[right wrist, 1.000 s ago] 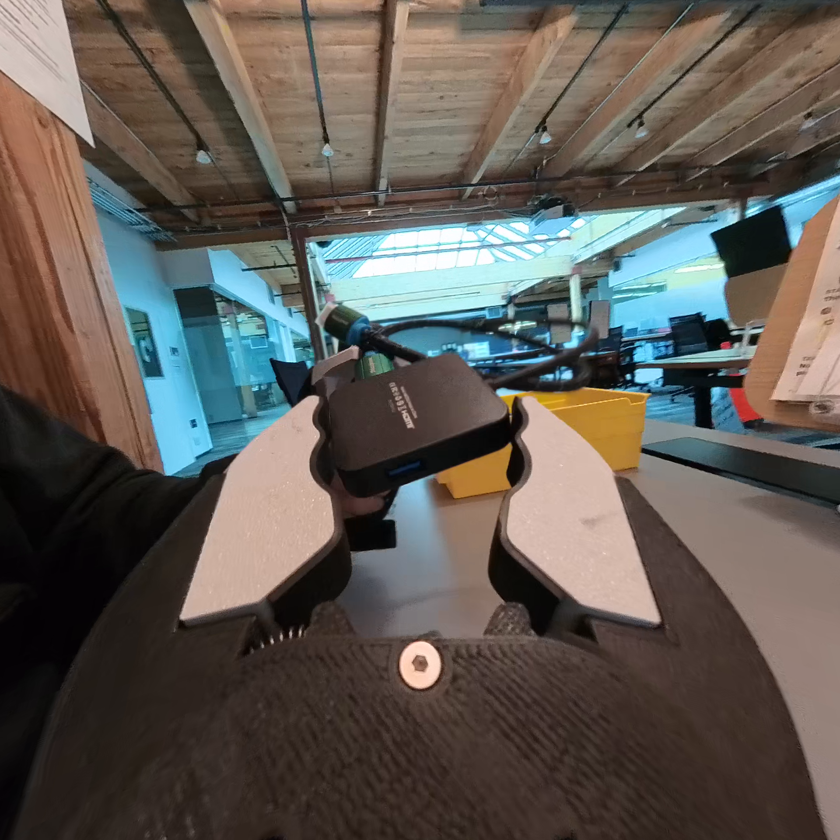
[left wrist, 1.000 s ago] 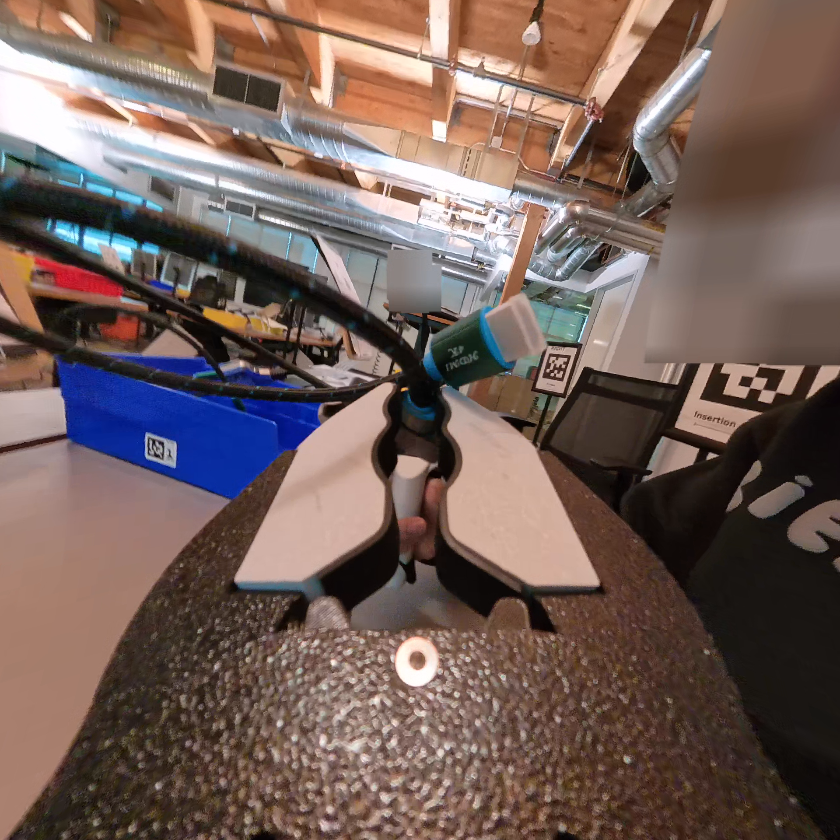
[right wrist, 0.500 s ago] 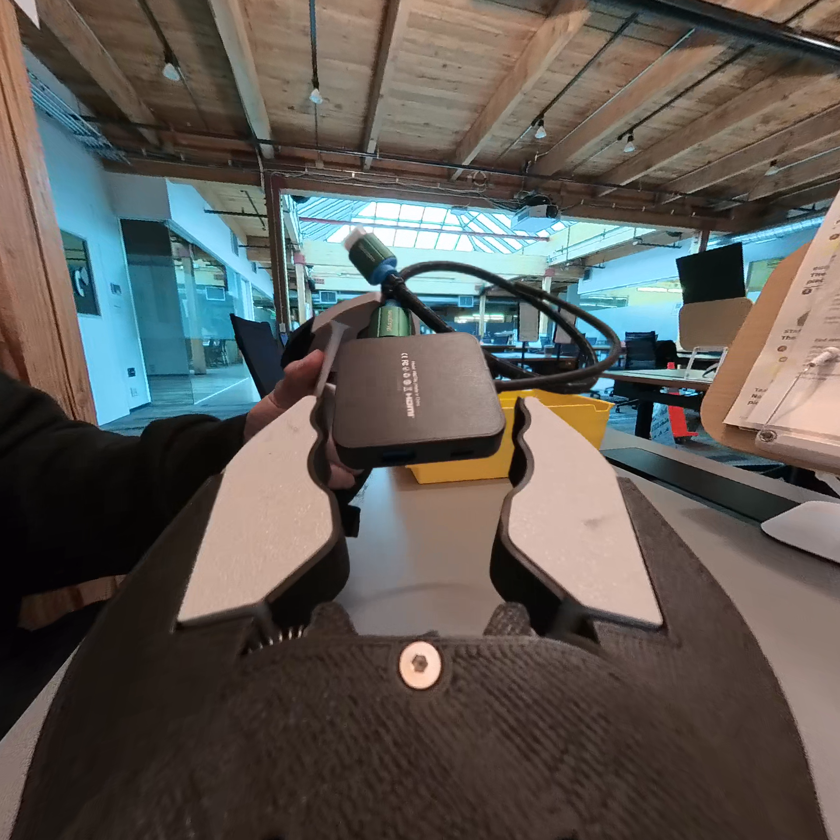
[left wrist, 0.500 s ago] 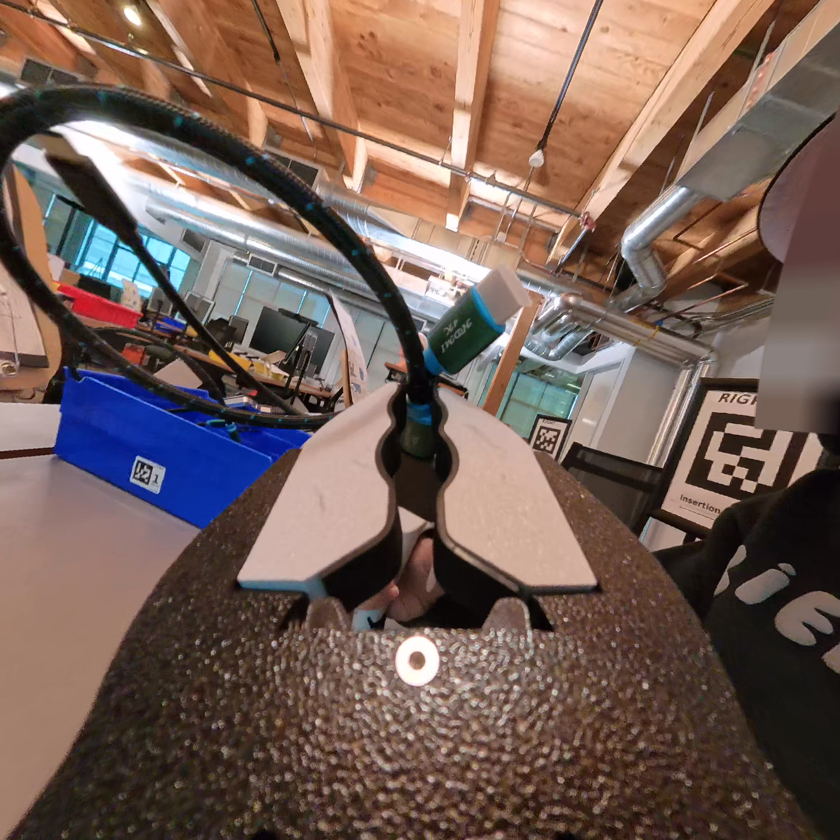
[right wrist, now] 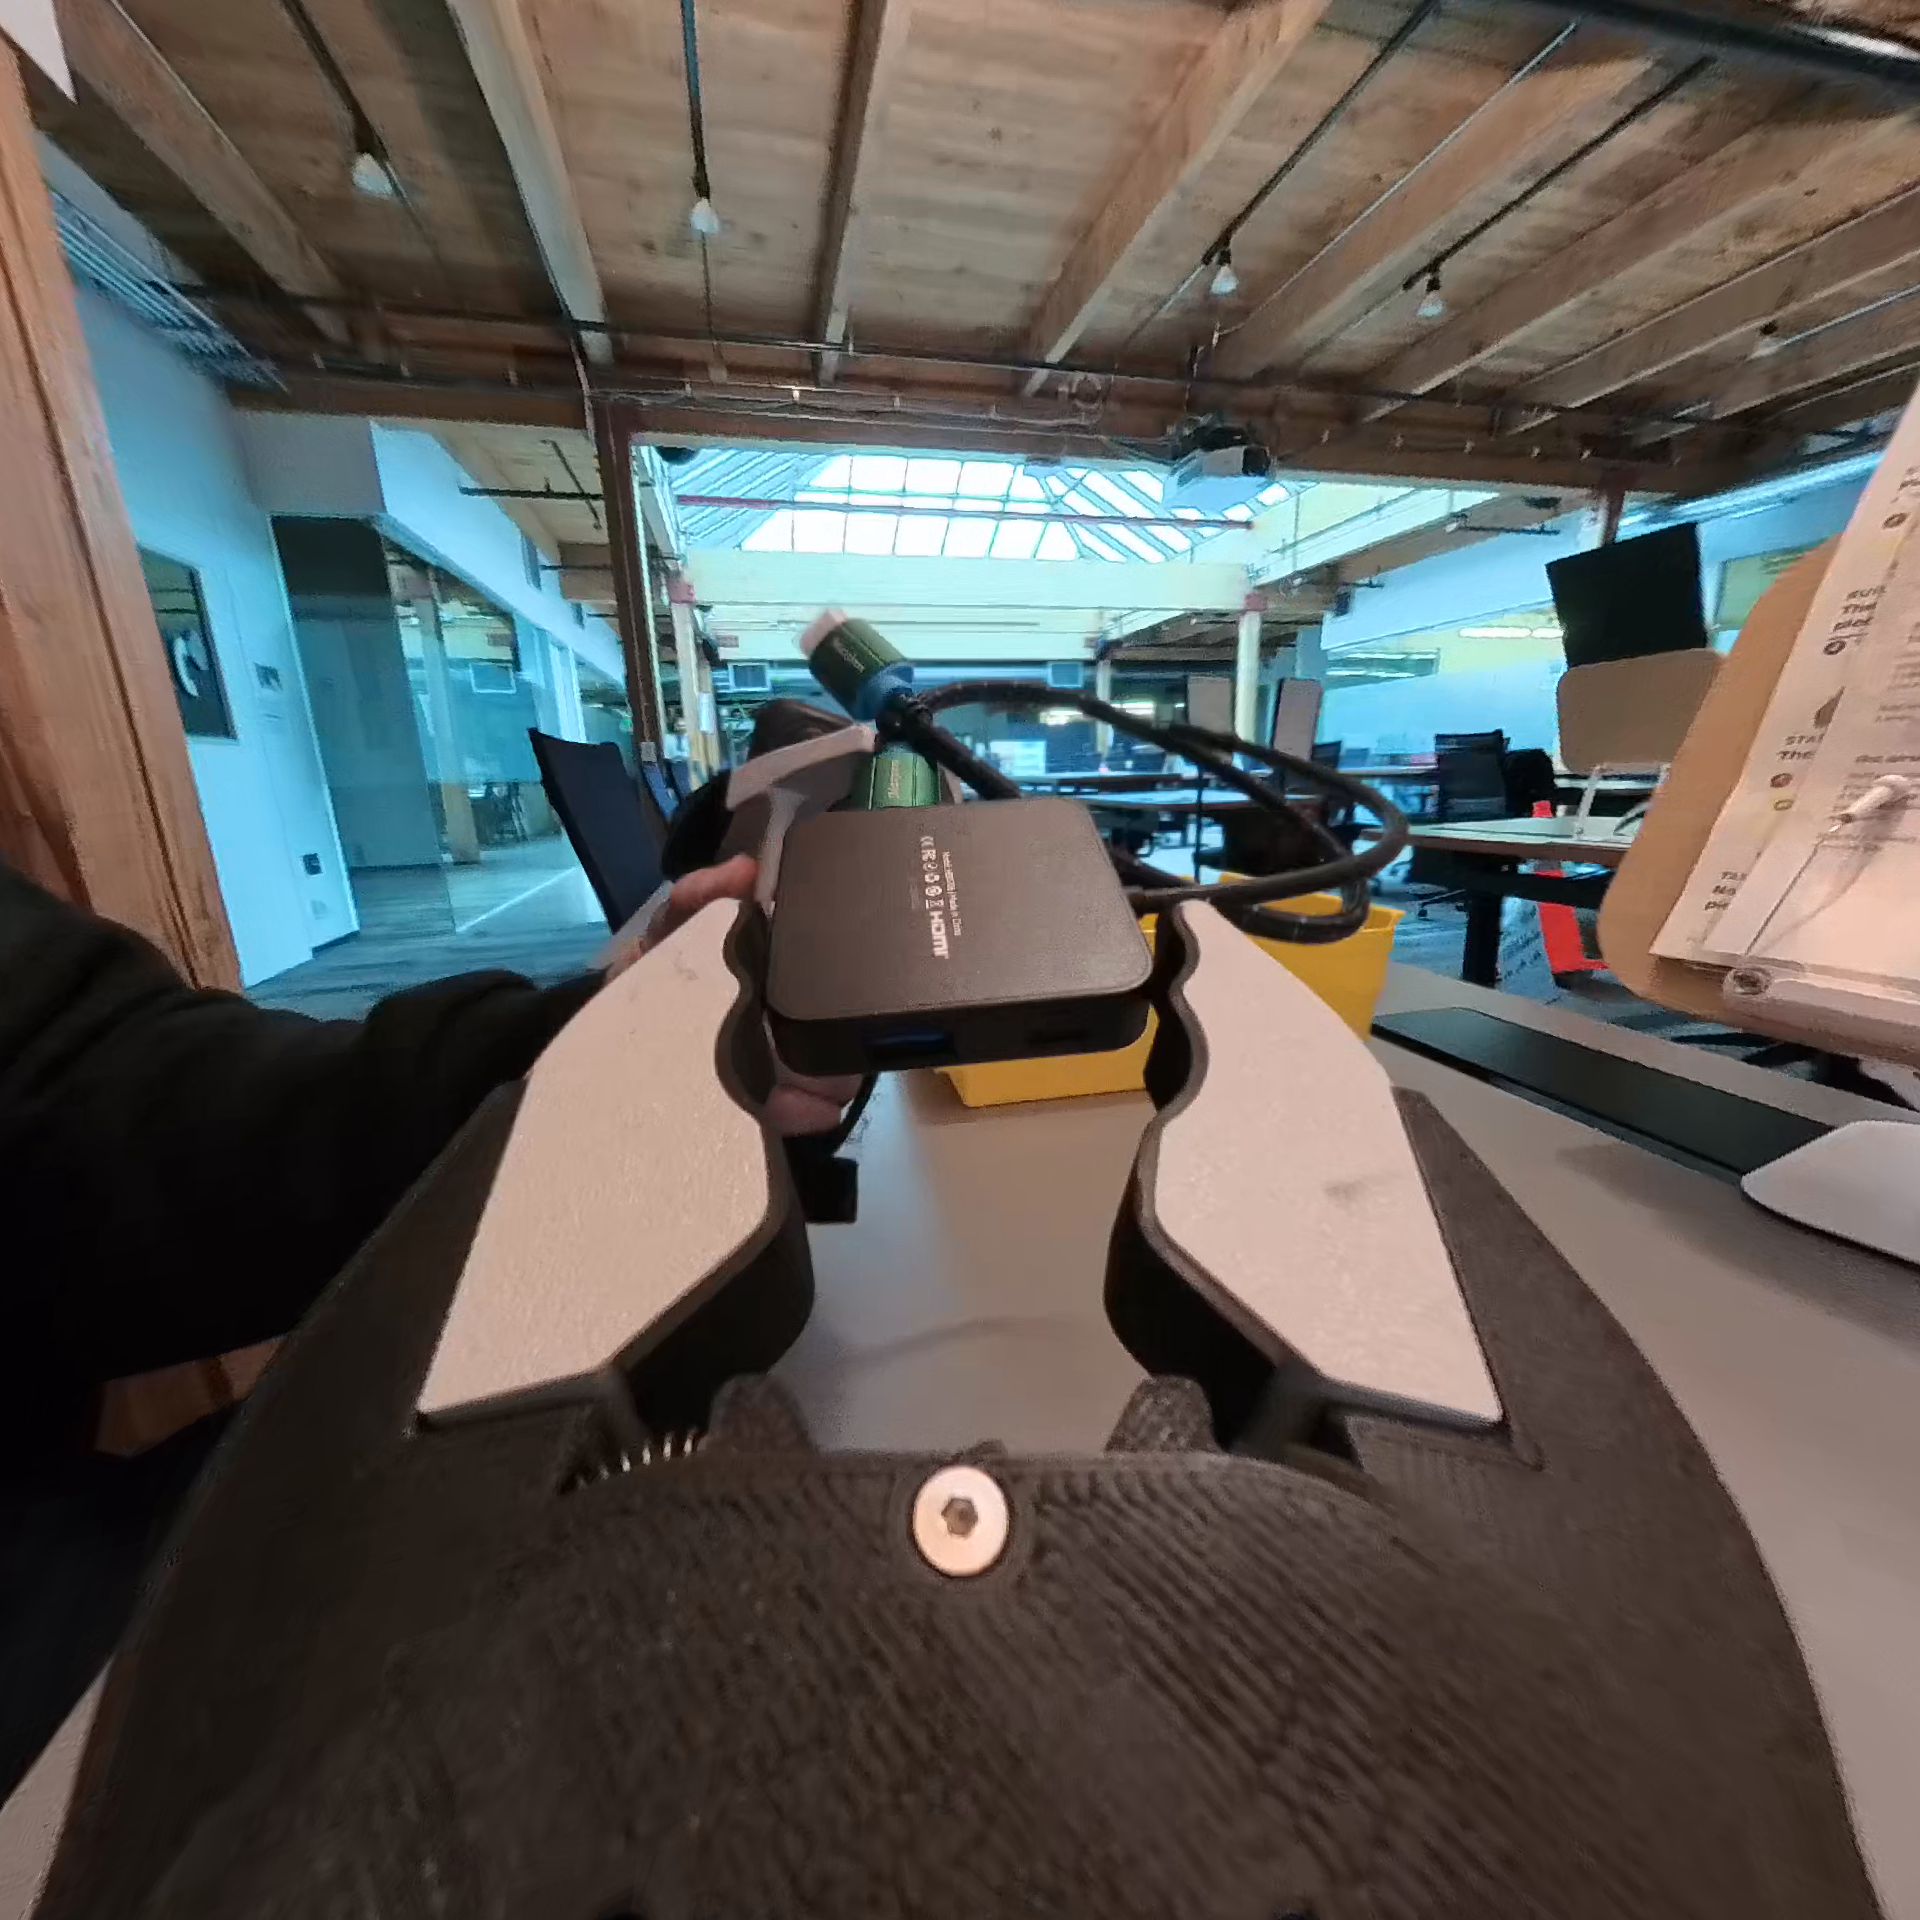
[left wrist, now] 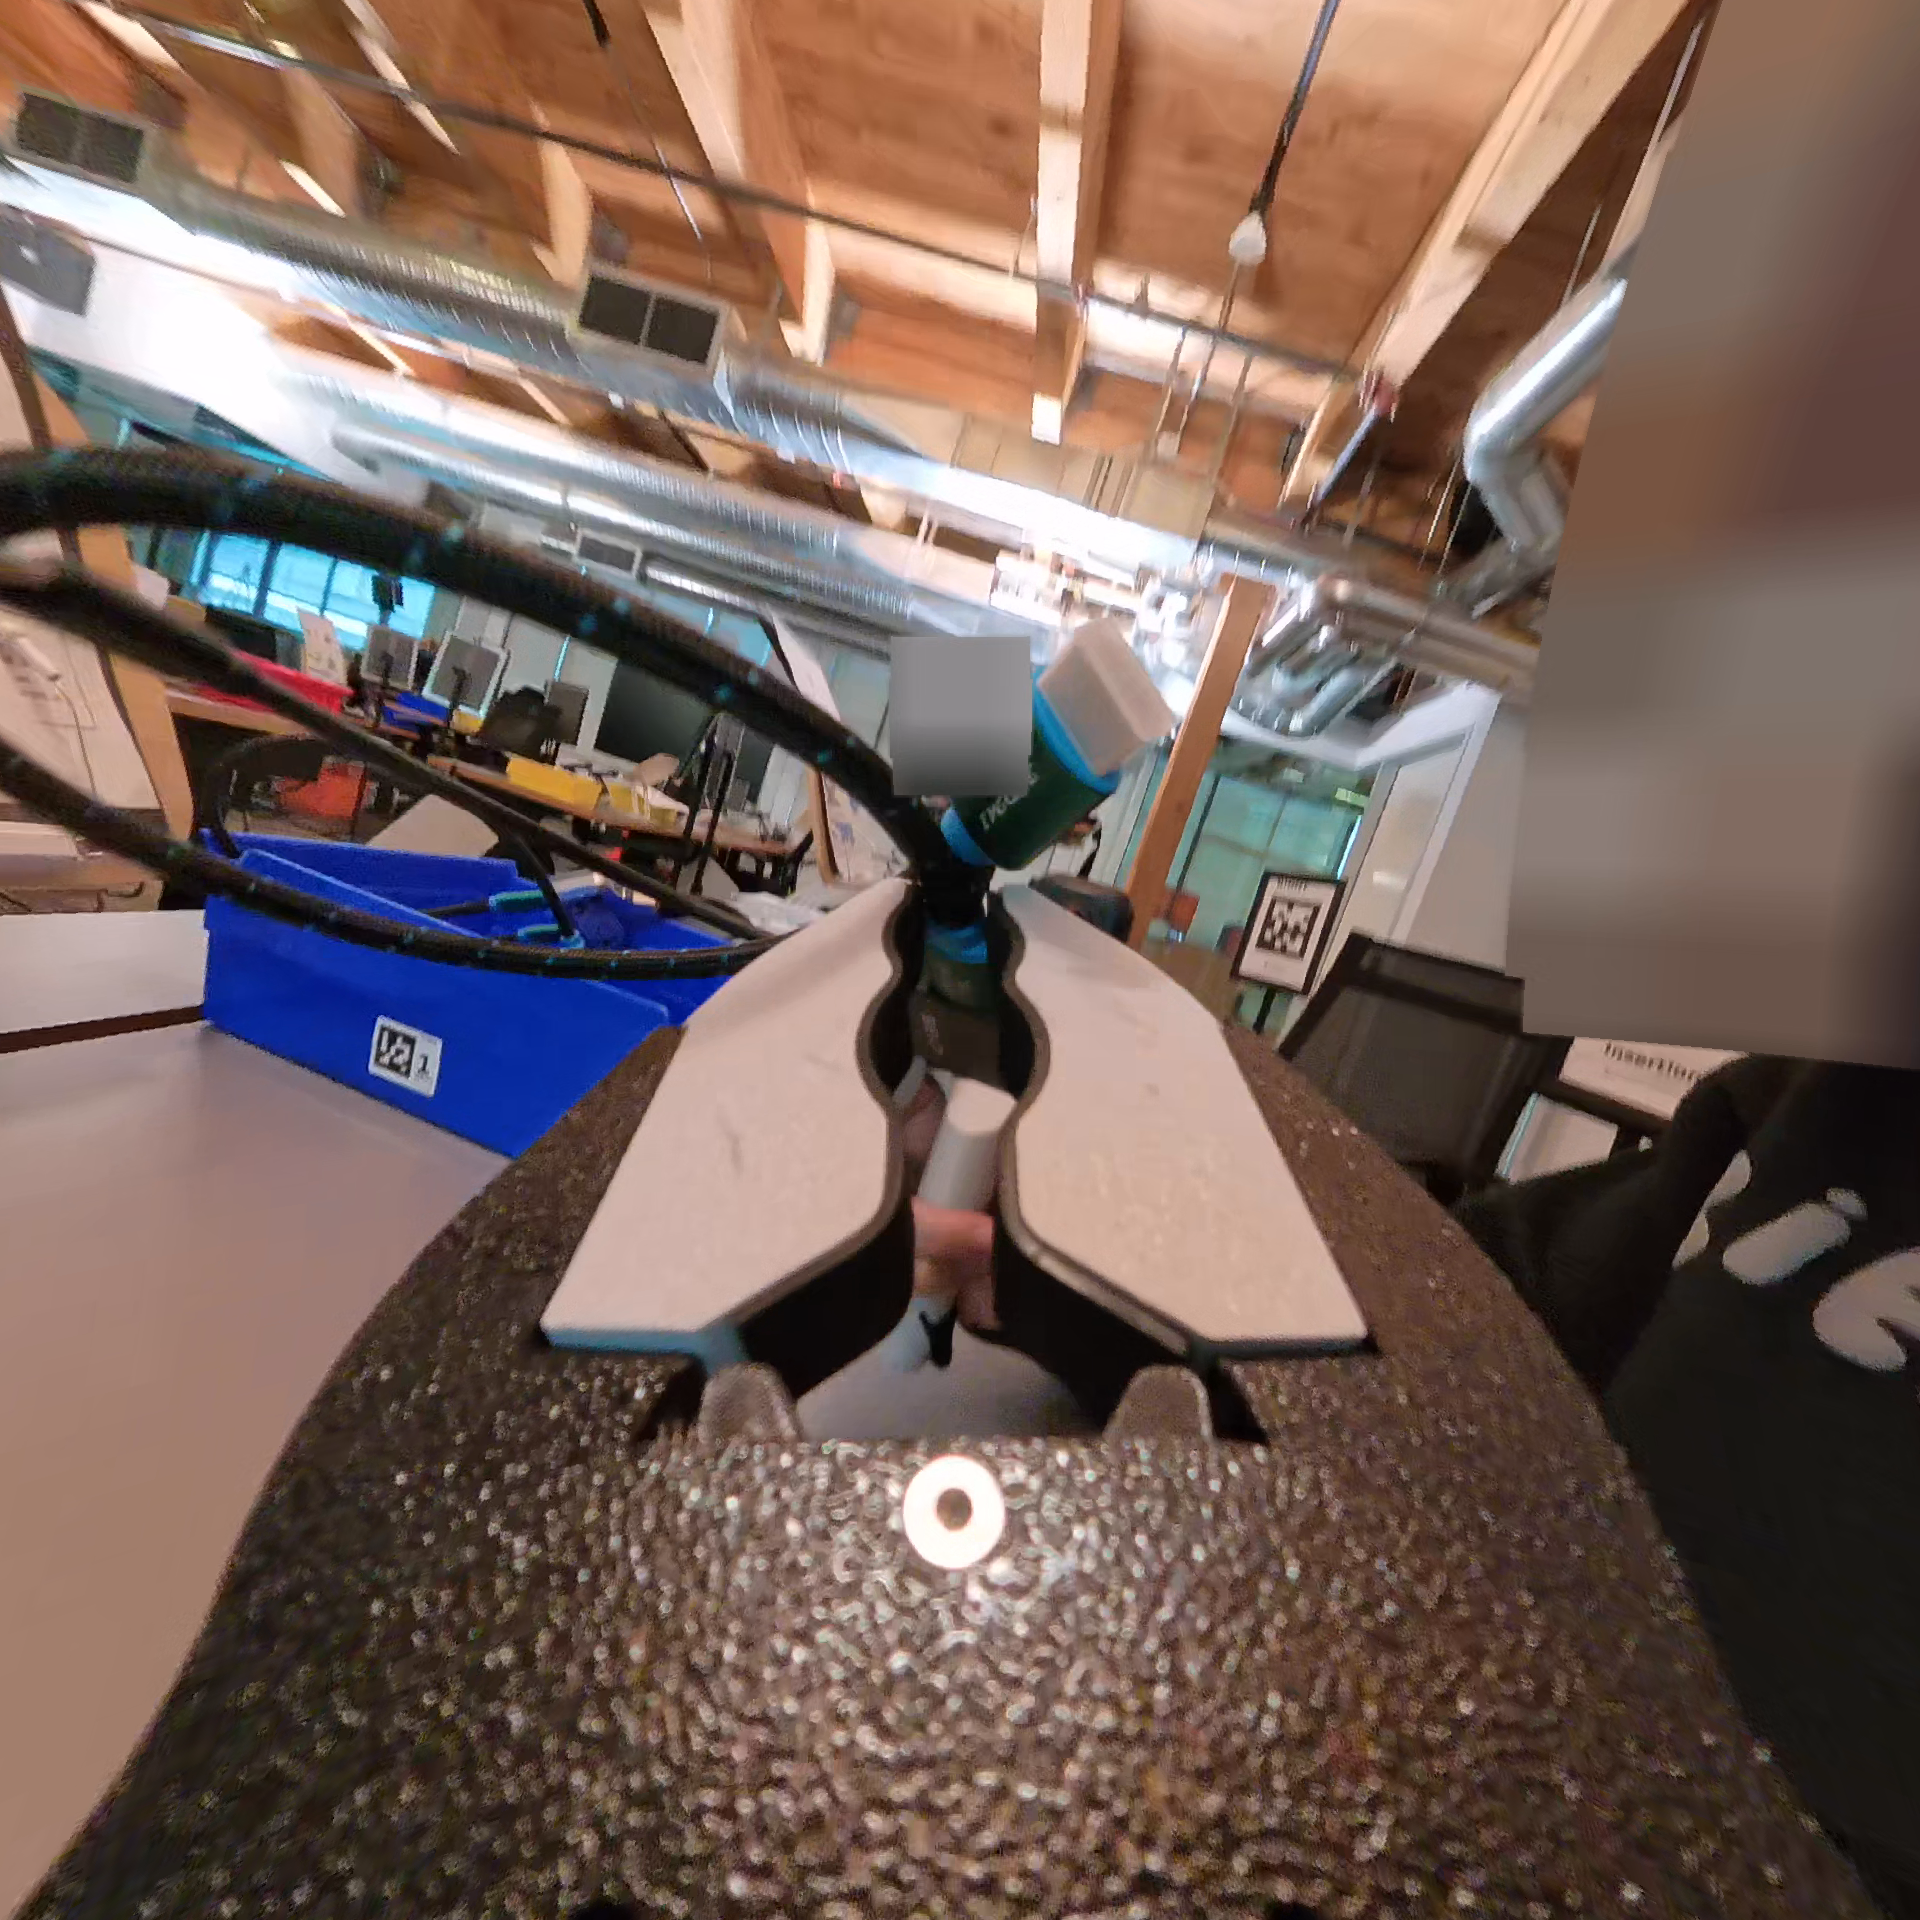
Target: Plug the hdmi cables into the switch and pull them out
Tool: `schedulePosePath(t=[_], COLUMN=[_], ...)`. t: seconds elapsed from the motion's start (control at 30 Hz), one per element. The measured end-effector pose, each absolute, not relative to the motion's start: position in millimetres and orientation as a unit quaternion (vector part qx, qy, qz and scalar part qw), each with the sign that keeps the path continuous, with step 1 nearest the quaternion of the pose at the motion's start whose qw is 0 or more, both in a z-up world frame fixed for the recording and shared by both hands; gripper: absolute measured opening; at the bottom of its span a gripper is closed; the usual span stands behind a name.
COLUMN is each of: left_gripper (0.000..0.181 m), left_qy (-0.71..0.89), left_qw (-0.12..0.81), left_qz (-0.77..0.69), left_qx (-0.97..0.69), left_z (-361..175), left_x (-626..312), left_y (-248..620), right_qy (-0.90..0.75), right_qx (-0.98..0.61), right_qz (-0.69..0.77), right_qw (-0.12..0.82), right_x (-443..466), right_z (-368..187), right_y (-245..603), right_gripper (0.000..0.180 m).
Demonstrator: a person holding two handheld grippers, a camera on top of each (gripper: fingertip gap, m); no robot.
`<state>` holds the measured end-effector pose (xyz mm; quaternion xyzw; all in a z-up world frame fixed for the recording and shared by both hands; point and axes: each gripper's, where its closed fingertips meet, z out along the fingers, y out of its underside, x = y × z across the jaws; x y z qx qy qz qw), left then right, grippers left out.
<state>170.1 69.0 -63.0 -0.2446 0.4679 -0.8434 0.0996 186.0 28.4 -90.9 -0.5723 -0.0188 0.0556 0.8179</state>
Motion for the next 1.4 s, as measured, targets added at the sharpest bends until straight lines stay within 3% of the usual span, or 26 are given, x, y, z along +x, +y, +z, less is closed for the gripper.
schedulePosePath(t=[0.33, 0.5, 0.77, 0.97, 1.1, 1.4], left_gripper=[0.012, 0.011, 0.011, 0.011, 0.011, 0.010], left_qy=[0.585, 0.563, 0.495, 0.485, 0.501, 0.461], left_qw=[0.107, 0.092, 0.161, 0.142, 0.142, 0.095], left_qz=[-0.787, -0.805, -0.833, -0.847, -0.840, -0.869], left_qx=[-0.163, -0.160, -0.185, -0.164, -0.152, -0.154], left_z=[-67.3, -65.6, -69.8, -56.1, -53.2, -53.6], left_x=[150.0, 147.4, 153.8, 147.7, 144.5, 144.4], left_y=[65.3, 66.3, 67.9, 63.6, 66.5, 67.7], right_qy=[-0.050, -0.041, -0.013, -0.051, -0.048, -0.053], right_qx=[-0.574, -0.559, -0.549, -0.605, -0.556, -0.580], right_qz=[0.111, 0.123, 0.113, 0.076, 0.084, 0.071], right_qw=[0.810, 0.819, 0.828, 0.791, 0.826, 0.810], right_x=[173.1, 171.0, 179.1, 168.4, 168.3, 167.2], right_z=[-91.2, -87.3, -87.9, -109.9, -86.3, -94.6], right_y=[25.6, 26.7, 27.4, 43.5, 32.0, 36.1], right_gripper=[0.072, 0.072, 0.073, 0.072, 0.072, 0.072])
